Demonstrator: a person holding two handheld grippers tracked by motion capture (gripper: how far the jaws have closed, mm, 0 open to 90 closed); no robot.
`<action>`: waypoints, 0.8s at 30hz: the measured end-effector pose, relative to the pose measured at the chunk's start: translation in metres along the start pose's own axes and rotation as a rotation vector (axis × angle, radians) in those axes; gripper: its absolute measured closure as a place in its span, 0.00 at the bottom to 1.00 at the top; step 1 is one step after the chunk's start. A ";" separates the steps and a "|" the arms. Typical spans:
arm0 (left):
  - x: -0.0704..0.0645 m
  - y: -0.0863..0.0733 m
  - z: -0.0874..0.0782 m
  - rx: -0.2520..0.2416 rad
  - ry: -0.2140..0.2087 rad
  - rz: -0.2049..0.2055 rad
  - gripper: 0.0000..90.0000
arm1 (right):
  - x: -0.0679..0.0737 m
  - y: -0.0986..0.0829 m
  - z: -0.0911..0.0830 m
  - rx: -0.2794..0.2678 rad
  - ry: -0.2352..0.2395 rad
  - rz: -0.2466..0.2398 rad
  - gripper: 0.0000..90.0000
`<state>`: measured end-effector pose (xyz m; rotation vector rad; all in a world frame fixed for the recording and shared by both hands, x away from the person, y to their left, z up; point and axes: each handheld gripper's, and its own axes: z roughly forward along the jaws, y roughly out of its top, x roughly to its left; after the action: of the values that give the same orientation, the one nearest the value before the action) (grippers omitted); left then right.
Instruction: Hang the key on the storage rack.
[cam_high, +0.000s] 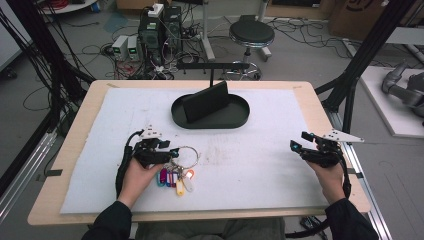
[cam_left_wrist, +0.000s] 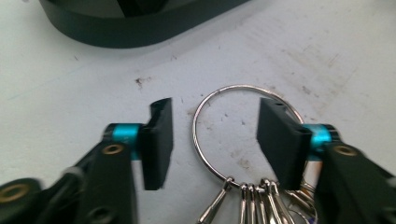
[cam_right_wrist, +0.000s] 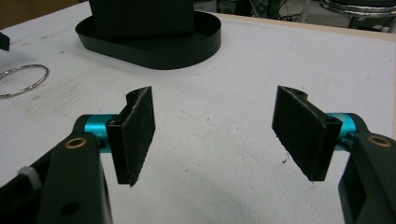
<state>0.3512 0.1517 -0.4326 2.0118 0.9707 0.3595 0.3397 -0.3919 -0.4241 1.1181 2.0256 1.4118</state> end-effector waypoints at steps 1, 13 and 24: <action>0.000 0.001 0.003 0.007 -0.002 -0.001 0.59 | 0.001 0.000 0.000 0.002 0.000 0.003 0.34; -0.005 0.000 0.019 0.115 0.104 0.038 0.82 | 0.000 0.000 -0.001 -0.003 -0.003 0.002 0.34; -0.010 0.000 0.015 0.041 0.078 0.043 0.96 | 0.001 0.000 -0.001 -0.010 -0.003 -0.002 0.34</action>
<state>0.3532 0.1359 -0.4401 2.0715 0.9911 0.4481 0.3385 -0.3919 -0.4232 1.1125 2.0149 1.4173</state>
